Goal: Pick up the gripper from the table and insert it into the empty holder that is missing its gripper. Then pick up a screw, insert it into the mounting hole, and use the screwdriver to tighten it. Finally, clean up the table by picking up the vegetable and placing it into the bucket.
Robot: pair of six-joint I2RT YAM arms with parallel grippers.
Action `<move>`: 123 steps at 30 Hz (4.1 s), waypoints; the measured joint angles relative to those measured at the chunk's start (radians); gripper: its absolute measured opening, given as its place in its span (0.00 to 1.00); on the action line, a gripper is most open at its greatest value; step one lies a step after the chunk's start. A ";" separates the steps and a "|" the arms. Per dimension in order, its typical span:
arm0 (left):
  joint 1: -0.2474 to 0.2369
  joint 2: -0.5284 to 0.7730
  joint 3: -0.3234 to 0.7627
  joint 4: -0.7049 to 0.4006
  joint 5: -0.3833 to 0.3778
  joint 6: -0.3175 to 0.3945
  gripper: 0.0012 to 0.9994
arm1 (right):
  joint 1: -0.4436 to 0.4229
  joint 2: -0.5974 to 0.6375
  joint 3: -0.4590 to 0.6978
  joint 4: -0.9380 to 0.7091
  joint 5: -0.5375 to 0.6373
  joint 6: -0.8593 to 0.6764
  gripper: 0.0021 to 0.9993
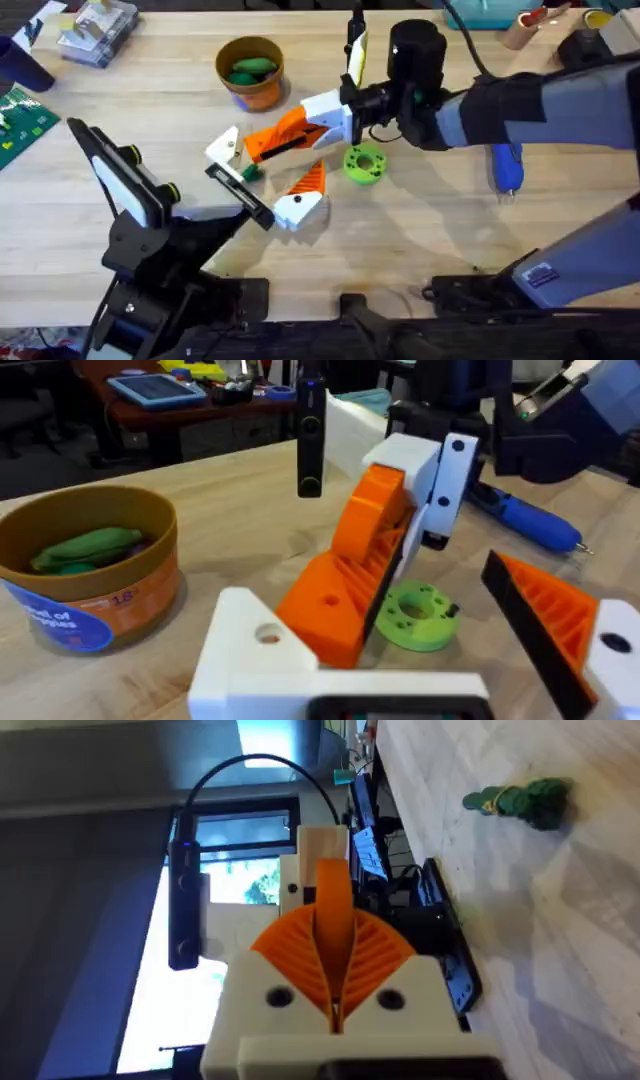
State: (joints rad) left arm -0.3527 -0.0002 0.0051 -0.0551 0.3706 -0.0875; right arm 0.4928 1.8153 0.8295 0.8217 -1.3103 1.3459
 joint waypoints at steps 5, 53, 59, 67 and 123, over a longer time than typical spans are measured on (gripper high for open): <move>0.000 0.000 0.000 0.000 0.000 0.000 0.99 | 0.008 0.000 0.006 -0.011 -0.001 -0.010 0.02; 0.011 0.000 0.002 0.001 0.199 -0.004 0.99 | 0.057 0.129 0.157 -0.012 -0.122 -0.046 0.02; 0.011 0.000 0.002 0.002 0.189 -0.002 0.99 | 0.064 0.131 0.167 -0.015 -0.114 -0.046 0.02; 0.011 0.000 0.002 0.002 0.185 -0.003 0.99 | 0.066 0.131 0.167 -0.014 -0.108 -0.060 0.01; -0.002 0.000 0.002 -0.001 0.283 -0.018 0.99 | 0.060 0.131 0.190 -0.004 -0.106 -0.075 0.99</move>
State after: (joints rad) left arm -0.3550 -0.0002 0.0067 -0.0559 0.6537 -0.1056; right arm 0.5525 1.9465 1.0191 0.8181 -1.4162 1.2709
